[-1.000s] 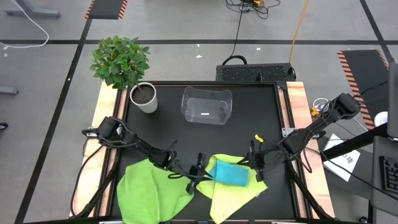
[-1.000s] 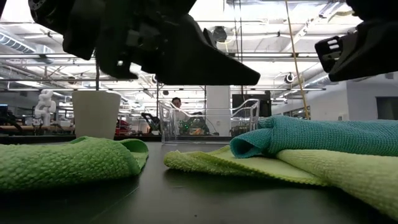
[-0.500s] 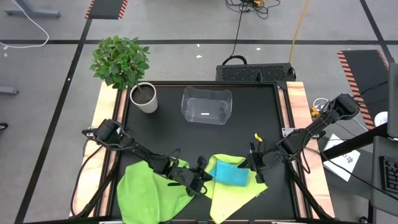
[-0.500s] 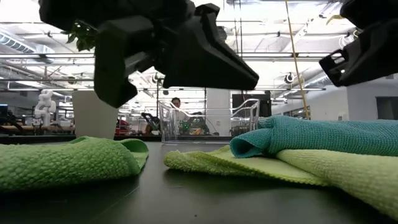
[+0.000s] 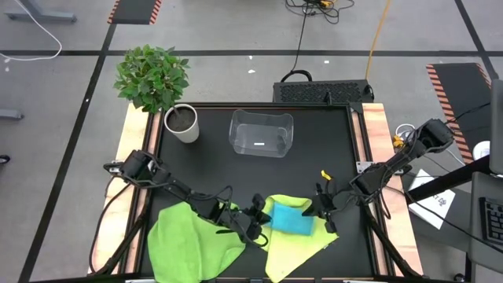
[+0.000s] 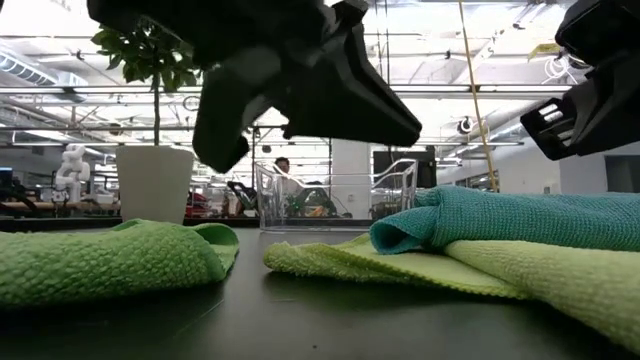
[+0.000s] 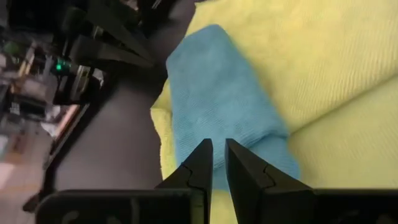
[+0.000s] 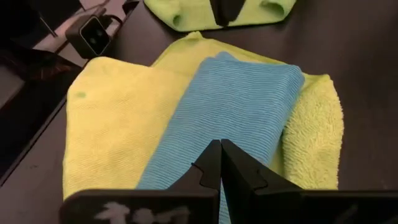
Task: Fold microfiber towels
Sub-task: Put the blue towel into the transparent bin
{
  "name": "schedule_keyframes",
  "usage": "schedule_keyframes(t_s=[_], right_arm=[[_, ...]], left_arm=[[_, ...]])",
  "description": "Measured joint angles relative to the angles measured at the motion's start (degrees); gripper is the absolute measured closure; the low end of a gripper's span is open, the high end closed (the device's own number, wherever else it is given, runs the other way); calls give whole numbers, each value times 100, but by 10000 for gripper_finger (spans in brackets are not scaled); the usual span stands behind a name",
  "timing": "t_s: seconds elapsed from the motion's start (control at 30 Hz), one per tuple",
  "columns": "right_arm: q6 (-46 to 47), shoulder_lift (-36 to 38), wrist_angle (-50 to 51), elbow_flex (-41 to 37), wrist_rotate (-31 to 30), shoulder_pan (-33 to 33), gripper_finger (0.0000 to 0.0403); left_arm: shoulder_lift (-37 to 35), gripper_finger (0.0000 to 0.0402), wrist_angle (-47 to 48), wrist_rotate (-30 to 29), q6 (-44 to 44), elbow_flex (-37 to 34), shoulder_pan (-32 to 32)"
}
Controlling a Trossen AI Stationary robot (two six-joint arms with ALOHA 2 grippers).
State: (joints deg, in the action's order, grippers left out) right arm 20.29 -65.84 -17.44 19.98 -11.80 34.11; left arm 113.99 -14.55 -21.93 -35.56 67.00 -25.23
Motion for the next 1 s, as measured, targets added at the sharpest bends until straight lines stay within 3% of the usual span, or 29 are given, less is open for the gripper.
schedule_keyframes(t_s=[0.1,0.2,0.27,0.47,0.73,0.83,1.0], right_arm=[[-14,0,-109,-73,9,0,403],[-1,0,-159,-137,10,0,403],[5,0,-163,-174,11,0,403],[151,0,-288,-277,13,0,403],[178,0,-869,-540,14,10,403],[178,0,-978,-607,14,9,403],[174,2,-1212,-698,14,9,403]], left_arm=[[0,355,-26,324,-284,0,-7],[2,355,-100,1151,479,0,26],[3,355,-388,1369,533,-2,62],[2,355,-763,358,1314,0,86],[4,352,-111,322,1212,0,-78],[4,329,64,277,1214,143,-158],[4,257,569,422,1275,463,-272]])
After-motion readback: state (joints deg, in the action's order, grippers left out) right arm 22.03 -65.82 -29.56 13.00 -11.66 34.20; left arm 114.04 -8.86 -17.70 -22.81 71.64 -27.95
